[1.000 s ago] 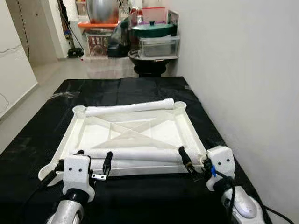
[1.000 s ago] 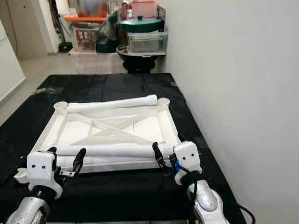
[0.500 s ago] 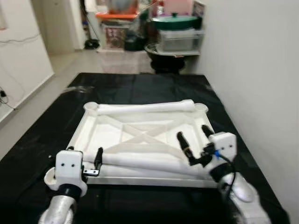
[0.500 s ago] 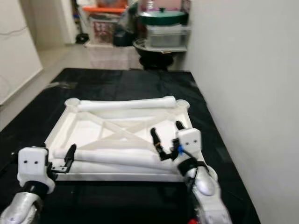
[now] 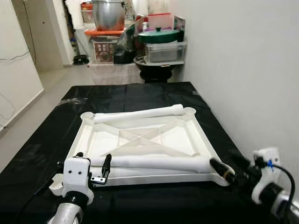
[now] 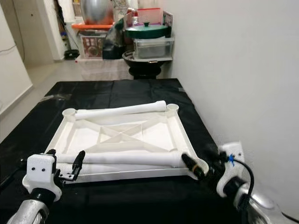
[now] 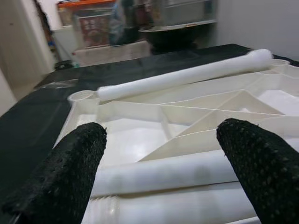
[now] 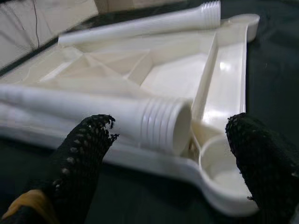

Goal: Building children table

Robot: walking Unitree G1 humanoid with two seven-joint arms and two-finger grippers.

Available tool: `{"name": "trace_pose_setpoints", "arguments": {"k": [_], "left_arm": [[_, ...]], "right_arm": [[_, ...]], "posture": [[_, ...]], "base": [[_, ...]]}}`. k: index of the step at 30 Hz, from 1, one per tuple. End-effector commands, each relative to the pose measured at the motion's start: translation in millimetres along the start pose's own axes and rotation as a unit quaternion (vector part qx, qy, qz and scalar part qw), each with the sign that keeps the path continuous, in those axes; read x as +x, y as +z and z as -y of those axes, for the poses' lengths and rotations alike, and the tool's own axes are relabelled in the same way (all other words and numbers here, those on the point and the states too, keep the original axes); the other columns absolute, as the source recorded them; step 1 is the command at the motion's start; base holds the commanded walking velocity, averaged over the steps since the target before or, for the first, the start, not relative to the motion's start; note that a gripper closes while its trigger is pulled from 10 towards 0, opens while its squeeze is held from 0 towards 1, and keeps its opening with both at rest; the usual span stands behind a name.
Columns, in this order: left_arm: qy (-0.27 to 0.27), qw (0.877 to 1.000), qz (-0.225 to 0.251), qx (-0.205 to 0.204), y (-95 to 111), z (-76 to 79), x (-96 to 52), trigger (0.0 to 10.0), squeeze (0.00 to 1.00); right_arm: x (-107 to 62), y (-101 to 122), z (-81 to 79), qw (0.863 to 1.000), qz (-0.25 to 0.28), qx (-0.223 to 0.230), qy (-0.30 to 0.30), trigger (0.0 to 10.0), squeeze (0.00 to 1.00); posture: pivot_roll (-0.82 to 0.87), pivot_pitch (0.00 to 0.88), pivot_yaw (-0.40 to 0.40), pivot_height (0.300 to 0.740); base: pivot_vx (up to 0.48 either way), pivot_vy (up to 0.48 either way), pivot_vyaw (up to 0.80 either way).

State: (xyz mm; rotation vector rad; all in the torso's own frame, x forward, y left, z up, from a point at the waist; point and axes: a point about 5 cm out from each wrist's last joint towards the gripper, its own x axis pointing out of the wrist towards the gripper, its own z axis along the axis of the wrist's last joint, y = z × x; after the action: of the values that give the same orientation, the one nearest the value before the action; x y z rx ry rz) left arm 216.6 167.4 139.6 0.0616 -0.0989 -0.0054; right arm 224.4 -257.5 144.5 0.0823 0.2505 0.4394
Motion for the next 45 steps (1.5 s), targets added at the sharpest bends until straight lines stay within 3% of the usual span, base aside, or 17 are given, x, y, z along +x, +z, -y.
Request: {"name": "trace_pose_setpoints", "arguments": {"k": [1, 10, 14, 16, 30, 34, 38, 45], "left_arm": [[-0.010, 1.000, 0.004, 0.002, 0, 0.2, 0.0, 10.0, 0.00], [-0.026, 0.999, -0.012, 0.036, -10, -4.8, -16.3, 10.0, 0.00], [-0.015, 0.999, -0.029, 0.037, -17, -9.7, -21.9, 10.0, 0.00], [-0.008, 0.999, -0.021, 0.036, -14, -10.2, -18.0, 10.0, 0.00], [-0.012, 0.999, -0.021, 0.035, -16, -8.0, -17.0, 10.0, 0.00], [-0.014, 0.999, -0.020, 0.034, -16, -7.1, -15.8, 10.0, 0.00], [-0.012, 0.999, -0.020, 0.034, -16, -7.1, -14.7, 10.0, 0.00], [-0.010, 0.999, -0.019, 0.031, -16, -6.3, -15.5, 10.0, 0.00]], "right_arm": [[1.4, -2, 2.1, 1.000, -0.023, -0.015, 0.004, 10.0, 0.00], [19.9, -2, -0.6, 1.000, -0.014, -0.007, 0.003, 10.0, 0.00], [35.3, -3, -13.4, 0.999, -0.020, 0.002, 0.041, 10.0, 0.00], [42.7, -8, -21.1, 0.996, -0.035, 0.007, 0.076, 10.0, 0.00], [37.2, -14, -9.8, 0.997, -0.059, -0.001, 0.054, 10.0, 0.00], [37.9, -16, -13.8, 0.996, -0.063, 0.004, 0.061, 10.0, 0.00], [42.8, -25, -29.8, 0.991, -0.083, 0.018, 0.106, 10.0, 0.00], [49.6, -23, -32.1, 0.991, -0.077, 0.019, 0.111, 10.0, 0.00]], "posture": [[-0.01, 0.000, 0.002, 0.740], [0.01, 0.000, -0.005, 0.740], [0.02, 0.000, -0.011, 0.740], [0.04, 0.000, -0.020, 0.740], [0.03, 0.000, -0.014, 0.740], [0.03, 0.000, -0.013, 0.740], [0.04, 0.000, -0.020, 0.740], [0.04, 0.000, -0.026, 0.740]], "base": [[0.000, 0.000, 0.00], [0.000, 0.000, 0.00], [0.000, 0.000, 0.00], [0.000, 0.000, 0.00], [0.000, 0.000, 0.00], [0.000, 0.000, 0.00], [0.000, 0.000, 0.00], [0.000, 0.000, 0.00]]}}
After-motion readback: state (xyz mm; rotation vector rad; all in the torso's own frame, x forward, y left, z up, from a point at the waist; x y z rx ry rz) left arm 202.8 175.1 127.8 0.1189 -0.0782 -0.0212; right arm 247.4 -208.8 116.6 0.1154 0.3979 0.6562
